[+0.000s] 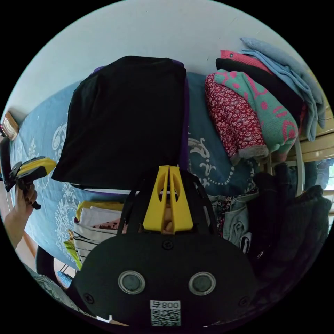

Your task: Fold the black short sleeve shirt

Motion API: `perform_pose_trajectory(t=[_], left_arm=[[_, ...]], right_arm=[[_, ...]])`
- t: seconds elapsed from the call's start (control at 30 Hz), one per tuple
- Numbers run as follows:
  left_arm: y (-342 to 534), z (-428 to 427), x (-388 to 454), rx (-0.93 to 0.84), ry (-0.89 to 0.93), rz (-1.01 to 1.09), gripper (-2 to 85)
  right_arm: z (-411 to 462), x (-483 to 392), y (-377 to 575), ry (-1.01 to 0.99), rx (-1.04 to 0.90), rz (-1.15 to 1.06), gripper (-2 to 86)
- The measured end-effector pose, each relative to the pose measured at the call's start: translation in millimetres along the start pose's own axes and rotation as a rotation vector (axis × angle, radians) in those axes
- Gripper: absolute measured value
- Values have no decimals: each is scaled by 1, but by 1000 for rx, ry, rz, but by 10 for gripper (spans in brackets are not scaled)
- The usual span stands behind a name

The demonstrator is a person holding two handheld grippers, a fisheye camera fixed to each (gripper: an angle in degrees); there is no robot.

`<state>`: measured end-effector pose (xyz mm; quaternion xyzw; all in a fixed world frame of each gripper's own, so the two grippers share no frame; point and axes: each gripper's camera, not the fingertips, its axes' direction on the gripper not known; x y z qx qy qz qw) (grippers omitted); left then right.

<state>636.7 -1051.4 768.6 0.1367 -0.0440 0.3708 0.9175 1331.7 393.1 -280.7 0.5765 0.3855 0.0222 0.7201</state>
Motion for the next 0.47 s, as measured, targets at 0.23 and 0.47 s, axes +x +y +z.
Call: perform_pose_trajectory(t=[0.23, 0.47], left_arm=[[126, -25, 13, -123, 4, -37, 1], [250, -58, 64, -264, -167, 107, 2]], right_arm=[[-110, -19, 53, 17, 188, 62, 1], [-221, -112, 137, -157, 401, -22, 0]])
